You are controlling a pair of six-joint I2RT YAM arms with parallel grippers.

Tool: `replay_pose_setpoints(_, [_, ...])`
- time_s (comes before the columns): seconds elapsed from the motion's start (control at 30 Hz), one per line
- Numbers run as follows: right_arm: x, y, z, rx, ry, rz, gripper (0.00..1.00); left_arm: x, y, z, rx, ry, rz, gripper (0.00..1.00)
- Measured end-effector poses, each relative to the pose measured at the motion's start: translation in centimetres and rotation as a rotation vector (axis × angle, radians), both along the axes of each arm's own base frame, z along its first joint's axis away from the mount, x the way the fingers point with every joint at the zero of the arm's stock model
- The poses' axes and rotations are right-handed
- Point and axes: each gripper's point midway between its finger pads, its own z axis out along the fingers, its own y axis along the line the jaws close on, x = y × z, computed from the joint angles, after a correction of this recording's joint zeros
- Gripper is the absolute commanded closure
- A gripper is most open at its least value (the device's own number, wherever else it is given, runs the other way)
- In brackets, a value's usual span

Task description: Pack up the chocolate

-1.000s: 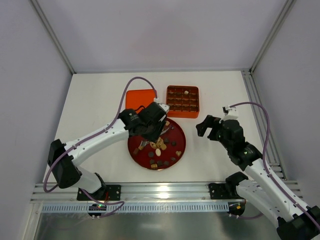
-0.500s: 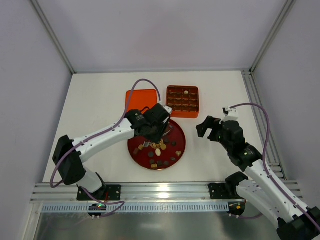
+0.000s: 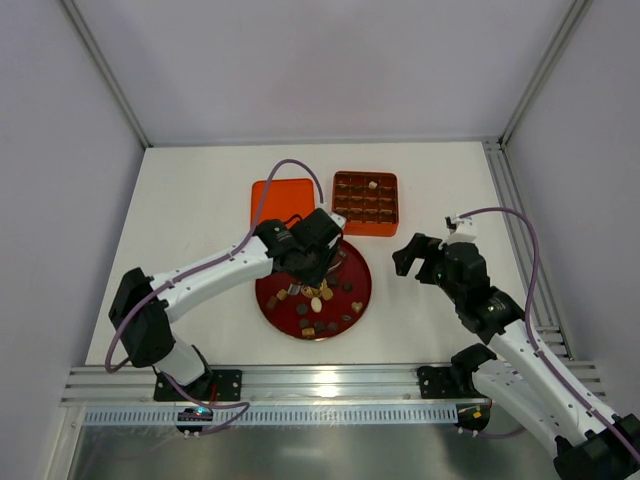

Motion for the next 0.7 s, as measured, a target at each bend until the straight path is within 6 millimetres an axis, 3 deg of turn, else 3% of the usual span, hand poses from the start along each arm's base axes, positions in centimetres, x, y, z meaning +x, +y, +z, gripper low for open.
replay_pose_setpoints(0.7, [-0.1, 0.0, -0.3, -0.002, 0.004, 0.000, 0.00, 0.1, -0.1, -1.6, 0.036, 0.023, 0.001, 0.63])
